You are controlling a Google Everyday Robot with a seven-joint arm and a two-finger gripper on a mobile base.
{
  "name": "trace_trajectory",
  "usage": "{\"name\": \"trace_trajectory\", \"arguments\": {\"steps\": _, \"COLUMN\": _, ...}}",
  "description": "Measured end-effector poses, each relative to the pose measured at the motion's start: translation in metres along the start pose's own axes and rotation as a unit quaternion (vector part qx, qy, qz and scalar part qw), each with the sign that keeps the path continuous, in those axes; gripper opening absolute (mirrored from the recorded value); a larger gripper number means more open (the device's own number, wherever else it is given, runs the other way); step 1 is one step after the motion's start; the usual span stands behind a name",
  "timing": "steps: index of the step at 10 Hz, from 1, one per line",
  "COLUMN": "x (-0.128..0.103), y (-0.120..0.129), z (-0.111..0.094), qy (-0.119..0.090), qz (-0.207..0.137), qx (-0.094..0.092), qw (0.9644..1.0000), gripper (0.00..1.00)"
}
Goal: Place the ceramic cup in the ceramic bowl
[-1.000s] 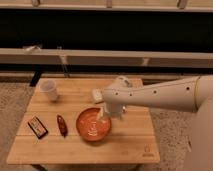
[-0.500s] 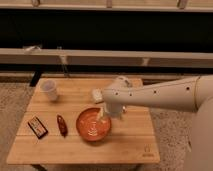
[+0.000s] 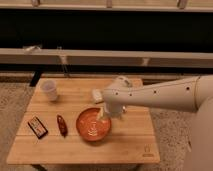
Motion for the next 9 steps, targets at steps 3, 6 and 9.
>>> {"name": "trace_trajectory", "arguments": {"steps": 3, "x": 0.007, "y": -0.005, "z": -0.003, "qy": 0.000, "qz": -0.015, "qx": -0.005, "qw": 0.9999, "gripper": 0.80}}
{"name": "trace_trajectory", "arguments": {"steps": 6, "x": 0.041, "y": -0.040, "z": -0.014, "qy": 0.006, "qz": -0.059, "qx": -0.012, "qw": 0.9982, "gripper": 0.80}}
{"name": "trace_trajectory", "arguments": {"steps": 9, "x": 0.093, "y": -0.082, "z": -0.026, "qy": 0.016, "qz": -0.106, "qx": -0.011, "qw": 0.9942, "gripper": 0.80}}
